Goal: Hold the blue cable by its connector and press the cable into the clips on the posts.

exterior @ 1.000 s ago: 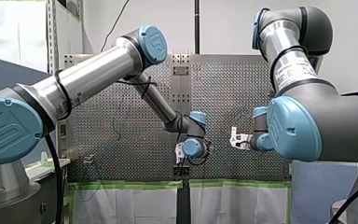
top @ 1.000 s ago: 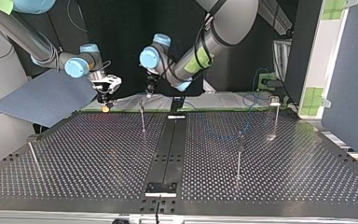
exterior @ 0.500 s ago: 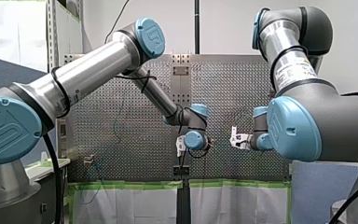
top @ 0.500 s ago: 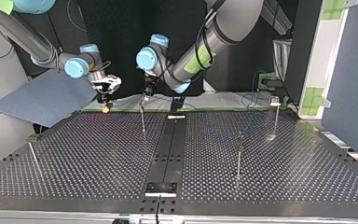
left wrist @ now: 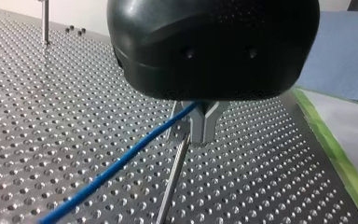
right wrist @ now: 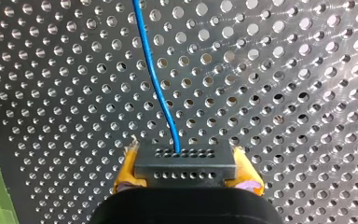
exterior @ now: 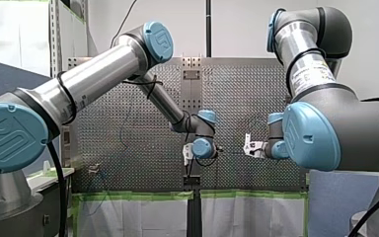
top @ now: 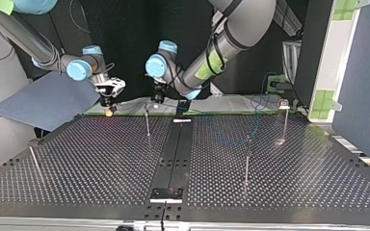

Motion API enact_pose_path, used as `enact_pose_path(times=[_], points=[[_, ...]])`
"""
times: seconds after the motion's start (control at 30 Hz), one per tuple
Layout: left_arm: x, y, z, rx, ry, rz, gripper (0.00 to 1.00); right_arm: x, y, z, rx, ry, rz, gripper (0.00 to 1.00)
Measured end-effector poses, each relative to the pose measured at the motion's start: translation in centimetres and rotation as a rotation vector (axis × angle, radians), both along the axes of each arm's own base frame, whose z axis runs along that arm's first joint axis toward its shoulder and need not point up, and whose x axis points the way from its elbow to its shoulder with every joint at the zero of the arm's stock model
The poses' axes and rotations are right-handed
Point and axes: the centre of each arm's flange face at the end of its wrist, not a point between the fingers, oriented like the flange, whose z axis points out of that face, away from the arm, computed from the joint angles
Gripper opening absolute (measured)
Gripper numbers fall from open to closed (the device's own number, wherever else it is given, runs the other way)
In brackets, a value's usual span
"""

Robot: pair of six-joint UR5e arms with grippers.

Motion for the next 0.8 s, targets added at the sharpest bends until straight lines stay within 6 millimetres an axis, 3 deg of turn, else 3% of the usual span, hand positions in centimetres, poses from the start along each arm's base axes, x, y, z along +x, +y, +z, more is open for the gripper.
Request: enact_pose_path(times=[0.5,0.8], points=[[1.9,1.0,0.3,0.001,0.014,-0.005,0.00,0.1,-0.1,0.1,-0.003,0.000,0.001,0.00],[2.1,0.7,-2.2,0.018,0.041,-0.025,0.00,0.2,-0.1,0.1,-0.004,0.000,0.002,0.00]])
